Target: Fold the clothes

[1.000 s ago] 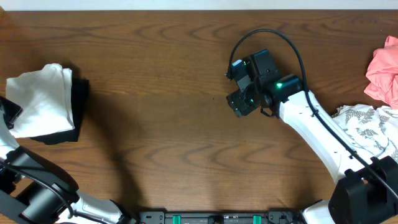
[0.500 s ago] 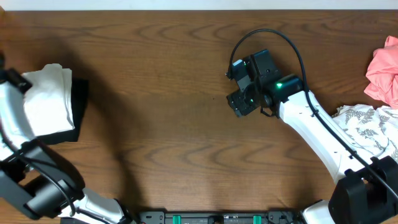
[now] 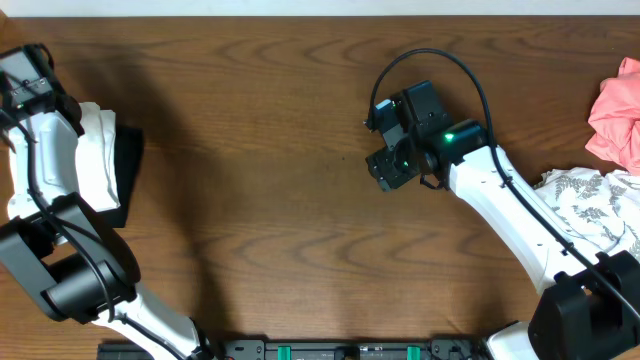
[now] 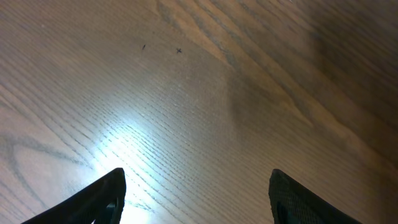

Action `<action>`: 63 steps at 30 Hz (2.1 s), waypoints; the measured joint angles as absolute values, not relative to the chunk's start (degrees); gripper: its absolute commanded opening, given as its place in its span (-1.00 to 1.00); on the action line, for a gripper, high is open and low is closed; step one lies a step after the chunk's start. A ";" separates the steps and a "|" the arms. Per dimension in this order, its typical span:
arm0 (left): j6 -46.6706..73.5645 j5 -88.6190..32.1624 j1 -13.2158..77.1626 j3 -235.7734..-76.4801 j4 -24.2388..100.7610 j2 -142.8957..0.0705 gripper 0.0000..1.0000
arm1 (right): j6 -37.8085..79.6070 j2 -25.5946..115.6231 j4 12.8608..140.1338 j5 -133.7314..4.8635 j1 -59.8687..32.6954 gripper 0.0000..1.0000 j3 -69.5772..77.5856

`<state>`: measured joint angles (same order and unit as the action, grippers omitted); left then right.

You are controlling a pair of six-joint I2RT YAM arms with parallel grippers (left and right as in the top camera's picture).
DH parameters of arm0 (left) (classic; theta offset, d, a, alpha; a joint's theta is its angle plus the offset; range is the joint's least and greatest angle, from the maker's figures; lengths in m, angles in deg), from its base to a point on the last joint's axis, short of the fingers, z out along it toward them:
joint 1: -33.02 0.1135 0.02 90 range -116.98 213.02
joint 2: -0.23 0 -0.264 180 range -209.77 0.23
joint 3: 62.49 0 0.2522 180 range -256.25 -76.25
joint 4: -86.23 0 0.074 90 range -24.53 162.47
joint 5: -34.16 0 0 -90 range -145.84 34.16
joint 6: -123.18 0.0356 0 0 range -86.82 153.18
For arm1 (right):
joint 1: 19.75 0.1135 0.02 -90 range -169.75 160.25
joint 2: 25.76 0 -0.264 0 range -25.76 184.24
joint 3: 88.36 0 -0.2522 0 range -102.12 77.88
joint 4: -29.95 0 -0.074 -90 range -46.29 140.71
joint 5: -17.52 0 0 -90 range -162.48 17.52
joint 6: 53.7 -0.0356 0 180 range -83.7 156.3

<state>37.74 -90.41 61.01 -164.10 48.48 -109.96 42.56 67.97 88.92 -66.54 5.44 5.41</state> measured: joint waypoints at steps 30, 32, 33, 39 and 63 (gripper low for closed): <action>35.03 -89.54 48.16 -165.44 43.26 -123.29 -0.85 | 42.56 67.97 89.60 -66.54 5.46 0.44 5.41; 34.90 -89.71 48.14 -165.44 43.15 -123.29 -0.78 | 42.56 67.97 89.60 -66.54 5.44 0.43 5.41; 34.83 -89.71 48.27 -165.44 43.12 -123.29 -0.74 | 42.56 67.97 89.60 -66.54 5.46 0.43 5.41; 34.72 -90.94 48.57 -165.55 43.01 -123.09 -0.37 | 42.56 67.97 89.45 -66.52 5.46 0.43 5.41; 34.44 -89.27 51.46 -164.39 34.82 -116.30 -0.19 | 42.56 67.97 87.90 -66.54 5.44 0.43 5.41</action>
